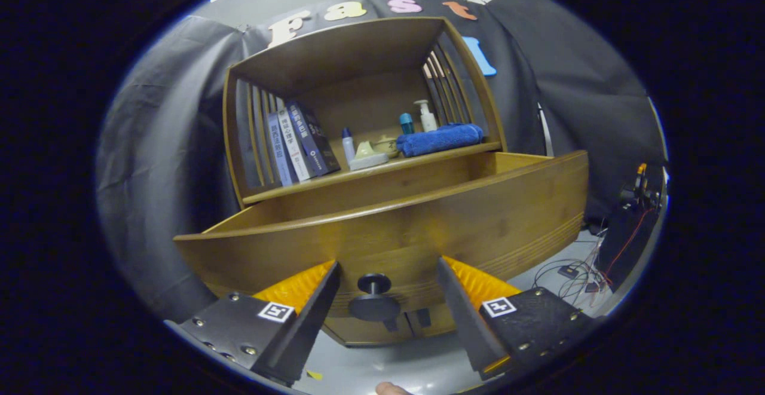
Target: Pull open the drawer, take out the items inside it, and place them on the countertop above the cabinet.
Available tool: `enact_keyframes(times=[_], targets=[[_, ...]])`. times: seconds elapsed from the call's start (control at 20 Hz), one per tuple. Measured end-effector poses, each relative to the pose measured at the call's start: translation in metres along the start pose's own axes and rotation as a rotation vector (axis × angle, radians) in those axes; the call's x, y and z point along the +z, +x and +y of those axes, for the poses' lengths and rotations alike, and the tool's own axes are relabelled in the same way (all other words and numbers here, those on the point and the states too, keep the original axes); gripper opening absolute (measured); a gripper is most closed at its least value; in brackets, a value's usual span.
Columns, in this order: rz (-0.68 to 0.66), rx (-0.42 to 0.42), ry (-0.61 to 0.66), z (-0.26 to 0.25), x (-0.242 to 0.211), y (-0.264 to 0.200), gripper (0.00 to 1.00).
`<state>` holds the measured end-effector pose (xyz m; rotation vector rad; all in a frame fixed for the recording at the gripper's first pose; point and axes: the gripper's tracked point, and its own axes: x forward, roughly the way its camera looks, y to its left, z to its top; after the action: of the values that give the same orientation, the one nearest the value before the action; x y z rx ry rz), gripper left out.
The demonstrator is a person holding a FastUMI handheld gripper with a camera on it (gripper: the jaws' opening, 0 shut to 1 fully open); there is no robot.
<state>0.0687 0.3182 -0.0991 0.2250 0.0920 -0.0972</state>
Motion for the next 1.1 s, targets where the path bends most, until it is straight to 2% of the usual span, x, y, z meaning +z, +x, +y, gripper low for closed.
enact_keyframes(times=[0.2, 0.5, 0.8, 1.1], targets=[[0.029, 0.031, 0.08, 0.011, 0.007, 0.03, 0.99], [-0.005, 0.019, -0.045, 0.013, 0.017, 0.074, 0.99], [-0.082, 0.019, -0.07, 0.015, 0.025, 0.113, 0.99], [-0.112, 0.016, -0.057, 0.018, 0.027, 0.129, 0.99]])
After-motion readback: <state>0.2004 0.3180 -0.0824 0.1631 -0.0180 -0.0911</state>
